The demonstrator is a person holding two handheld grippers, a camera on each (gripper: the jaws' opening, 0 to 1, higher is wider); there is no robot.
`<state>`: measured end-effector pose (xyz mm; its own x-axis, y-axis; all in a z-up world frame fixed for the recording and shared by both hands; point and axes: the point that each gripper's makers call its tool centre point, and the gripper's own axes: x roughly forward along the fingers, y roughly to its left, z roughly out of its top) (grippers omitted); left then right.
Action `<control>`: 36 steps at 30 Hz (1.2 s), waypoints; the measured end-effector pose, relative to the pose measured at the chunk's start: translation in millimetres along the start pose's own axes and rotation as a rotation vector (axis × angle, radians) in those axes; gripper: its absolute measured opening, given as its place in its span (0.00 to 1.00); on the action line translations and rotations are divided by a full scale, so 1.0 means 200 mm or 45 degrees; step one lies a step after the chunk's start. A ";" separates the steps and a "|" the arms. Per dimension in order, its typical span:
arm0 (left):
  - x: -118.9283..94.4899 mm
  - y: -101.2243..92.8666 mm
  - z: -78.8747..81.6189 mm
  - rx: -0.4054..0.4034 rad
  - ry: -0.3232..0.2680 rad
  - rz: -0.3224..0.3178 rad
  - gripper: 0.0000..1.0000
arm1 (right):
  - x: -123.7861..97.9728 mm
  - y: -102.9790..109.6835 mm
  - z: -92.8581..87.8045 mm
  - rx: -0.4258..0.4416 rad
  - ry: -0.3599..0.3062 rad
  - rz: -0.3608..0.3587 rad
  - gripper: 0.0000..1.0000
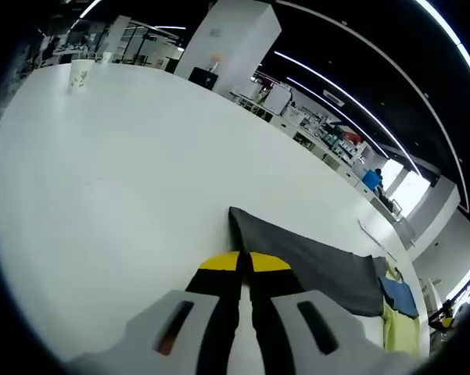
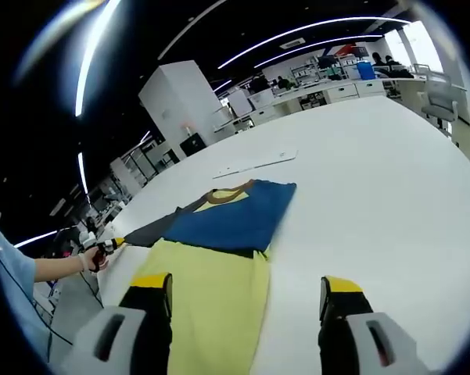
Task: Fold the garment on the visible template until the final outline fits inside the template.
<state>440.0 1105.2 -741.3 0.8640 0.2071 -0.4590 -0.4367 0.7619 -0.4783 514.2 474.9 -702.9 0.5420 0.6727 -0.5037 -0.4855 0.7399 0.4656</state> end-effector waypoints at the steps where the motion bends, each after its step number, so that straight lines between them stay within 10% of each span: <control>1: 0.01 0.01 0.00 -0.010 0.000 0.001 0.00 | 0.00 0.00 0.00 0.001 0.000 -0.002 0.77; 9: 0.05 0.01 0.06 -0.111 -0.053 -0.058 0.00 | -0.01 0.00 -0.01 0.010 0.000 -0.005 0.77; 11: 0.06 0.02 0.06 0.008 -0.005 -0.039 0.00 | 0.00 0.00 -0.02 0.019 -0.001 -0.002 0.77; 18: 0.06 -0.20 0.21 0.036 -0.088 -0.214 0.00 | 0.01 0.01 -0.02 0.020 -0.010 0.011 0.77; 27: 0.03 -0.72 0.33 0.134 -0.129 -0.516 0.00 | 0.02 0.02 -0.03 0.030 -0.038 0.044 0.77; 36: 0.06 -1.24 0.18 0.297 -0.016 -0.709 0.00 | -0.01 0.09 0.00 -0.057 -0.082 0.094 0.80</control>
<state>568.5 940.5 -600.9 0.9505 -0.2554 -0.1771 0.1475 0.8722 -0.4664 504.1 487.5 -692.9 0.5458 0.7245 -0.4210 -0.5553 0.6890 0.4658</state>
